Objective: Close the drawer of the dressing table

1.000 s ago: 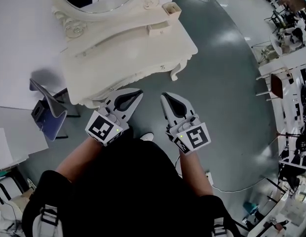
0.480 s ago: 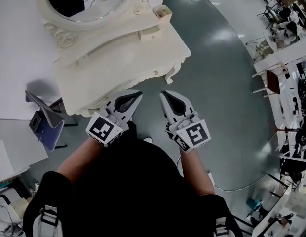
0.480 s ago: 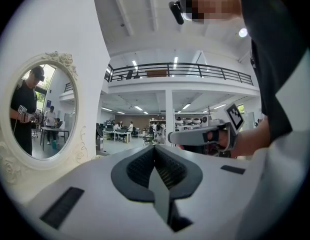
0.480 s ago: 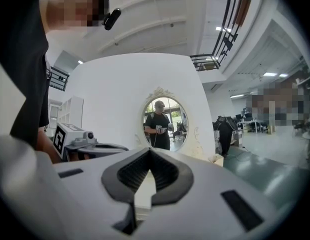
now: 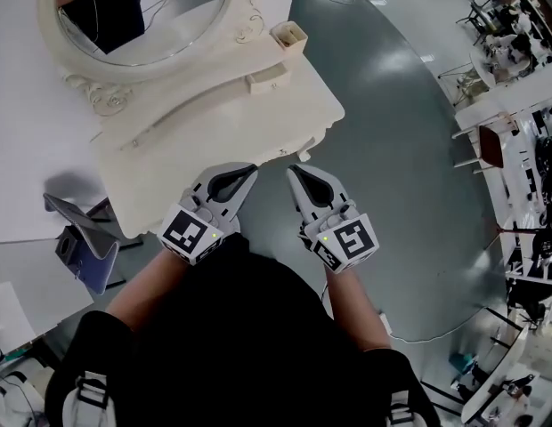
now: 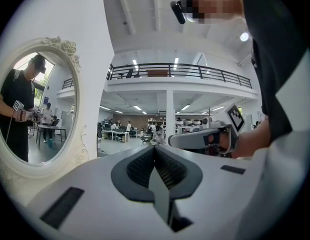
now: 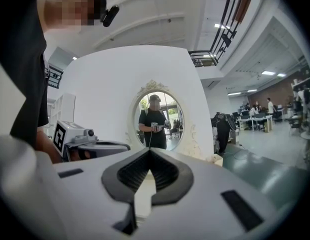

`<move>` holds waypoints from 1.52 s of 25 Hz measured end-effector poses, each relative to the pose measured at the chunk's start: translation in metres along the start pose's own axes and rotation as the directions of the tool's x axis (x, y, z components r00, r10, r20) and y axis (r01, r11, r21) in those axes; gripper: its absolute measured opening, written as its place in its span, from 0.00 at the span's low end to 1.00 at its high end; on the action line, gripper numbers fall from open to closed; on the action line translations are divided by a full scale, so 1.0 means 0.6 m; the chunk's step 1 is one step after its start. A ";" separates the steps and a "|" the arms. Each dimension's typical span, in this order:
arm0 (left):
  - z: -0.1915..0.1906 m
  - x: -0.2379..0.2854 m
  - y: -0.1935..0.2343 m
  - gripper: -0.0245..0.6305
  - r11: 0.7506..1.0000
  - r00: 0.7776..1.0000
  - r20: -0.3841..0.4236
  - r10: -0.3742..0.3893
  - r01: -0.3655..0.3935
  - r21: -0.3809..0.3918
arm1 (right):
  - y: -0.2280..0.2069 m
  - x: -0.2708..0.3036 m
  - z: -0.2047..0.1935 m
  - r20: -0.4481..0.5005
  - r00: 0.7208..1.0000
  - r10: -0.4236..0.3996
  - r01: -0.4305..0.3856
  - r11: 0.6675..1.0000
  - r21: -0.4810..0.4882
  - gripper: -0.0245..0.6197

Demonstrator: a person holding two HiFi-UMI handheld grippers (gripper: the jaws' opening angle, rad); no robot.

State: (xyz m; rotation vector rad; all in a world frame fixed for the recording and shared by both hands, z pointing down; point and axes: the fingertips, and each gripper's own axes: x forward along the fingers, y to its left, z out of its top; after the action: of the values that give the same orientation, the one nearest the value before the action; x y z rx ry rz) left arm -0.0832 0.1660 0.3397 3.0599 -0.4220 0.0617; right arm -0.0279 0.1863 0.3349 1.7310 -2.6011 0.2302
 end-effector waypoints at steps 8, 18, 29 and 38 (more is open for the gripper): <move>0.002 0.036 0.085 0.03 0.999 0.999 -0.012 -0.042 0.042 0.003 | -0.036 0.083 -0.002 -0.038 0.999 -0.027 0.027 1.000 0.006 0.04; -0.002 0.051 0.177 0.03 0.997 0.997 -0.011 -0.080 0.080 -0.010 | -0.057 0.162 -0.004 -0.069 0.994 -0.090 0.091 0.996 0.006 0.04; -0.019 0.059 0.237 0.03 0.993 0.994 -0.008 -0.113 0.113 -0.036 | -0.069 0.216 -0.020 -0.096 0.987 -0.129 0.131 0.991 0.023 0.04; -0.023 0.094 0.263 0.03 0.997 0.997 -0.010 -0.070 0.070 -0.038 | -0.121 0.236 -0.023 -0.103 0.989 -0.110 0.113 0.993 0.024 0.04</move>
State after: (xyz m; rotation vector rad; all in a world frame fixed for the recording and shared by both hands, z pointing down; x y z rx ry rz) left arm -0.0721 -0.0002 0.3636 3.0322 -0.3109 0.0676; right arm -0.0170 0.0307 0.3694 1.8160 -2.4346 0.3476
